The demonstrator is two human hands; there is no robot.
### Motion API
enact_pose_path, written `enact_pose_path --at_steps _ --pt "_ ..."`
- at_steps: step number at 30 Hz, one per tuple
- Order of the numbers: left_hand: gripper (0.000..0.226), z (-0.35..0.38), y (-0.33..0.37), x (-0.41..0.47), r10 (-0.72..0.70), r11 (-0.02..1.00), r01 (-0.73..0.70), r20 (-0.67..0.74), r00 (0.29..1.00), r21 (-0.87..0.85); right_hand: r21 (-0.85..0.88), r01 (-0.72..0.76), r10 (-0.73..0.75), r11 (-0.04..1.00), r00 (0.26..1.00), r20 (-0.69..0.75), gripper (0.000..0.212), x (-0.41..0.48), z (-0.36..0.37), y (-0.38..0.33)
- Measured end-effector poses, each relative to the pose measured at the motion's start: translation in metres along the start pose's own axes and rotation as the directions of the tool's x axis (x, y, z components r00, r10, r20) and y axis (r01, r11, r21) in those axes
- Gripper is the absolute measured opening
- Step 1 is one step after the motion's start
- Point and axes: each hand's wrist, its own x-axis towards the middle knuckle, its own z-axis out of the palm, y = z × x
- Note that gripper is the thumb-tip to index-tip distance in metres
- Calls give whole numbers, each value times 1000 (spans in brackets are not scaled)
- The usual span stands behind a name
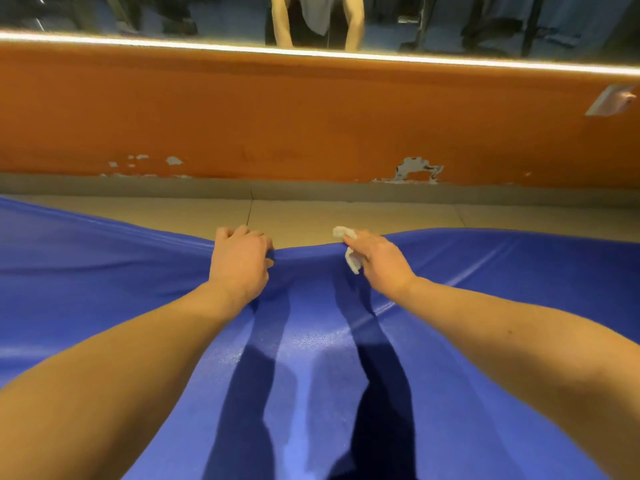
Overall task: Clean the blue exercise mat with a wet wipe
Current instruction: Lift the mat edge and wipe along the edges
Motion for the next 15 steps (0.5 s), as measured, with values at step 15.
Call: enact_pose_path --at_steps 15 --pt "9 -4 11 -7 -57 997 57 -6 998 48 -245 -142 172 959 979 108 39 -22 -47 81"
